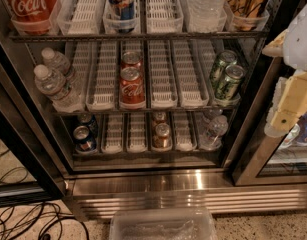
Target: Pick redbull can from top shelf of fridge
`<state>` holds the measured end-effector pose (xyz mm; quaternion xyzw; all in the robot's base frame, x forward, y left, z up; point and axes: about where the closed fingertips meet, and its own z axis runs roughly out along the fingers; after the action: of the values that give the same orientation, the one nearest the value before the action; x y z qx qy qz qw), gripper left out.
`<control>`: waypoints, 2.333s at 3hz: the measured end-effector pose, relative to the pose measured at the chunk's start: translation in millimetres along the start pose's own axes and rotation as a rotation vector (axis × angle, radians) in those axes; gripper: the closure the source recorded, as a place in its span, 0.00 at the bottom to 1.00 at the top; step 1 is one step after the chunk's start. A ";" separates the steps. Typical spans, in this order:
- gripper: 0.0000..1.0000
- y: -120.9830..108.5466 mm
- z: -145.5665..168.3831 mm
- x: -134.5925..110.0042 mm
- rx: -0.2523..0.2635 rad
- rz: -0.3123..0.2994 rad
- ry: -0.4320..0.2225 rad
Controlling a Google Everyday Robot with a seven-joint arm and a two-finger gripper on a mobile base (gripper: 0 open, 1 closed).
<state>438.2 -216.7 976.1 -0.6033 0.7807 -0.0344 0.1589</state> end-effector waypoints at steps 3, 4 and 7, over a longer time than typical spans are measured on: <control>0.00 4.1 10.2 -38.6 0.059 0.055 -0.187; 0.00 12.4 9.0 -84.1 0.031 0.050 -0.348; 0.00 18.9 22.4 -121.8 0.025 0.096 -0.476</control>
Offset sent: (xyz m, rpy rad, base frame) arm 0.0096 0.0273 -0.0105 0.1490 -0.0832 -0.0351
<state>454.1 -92.4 975.5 -0.5545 0.7486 0.1071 0.3474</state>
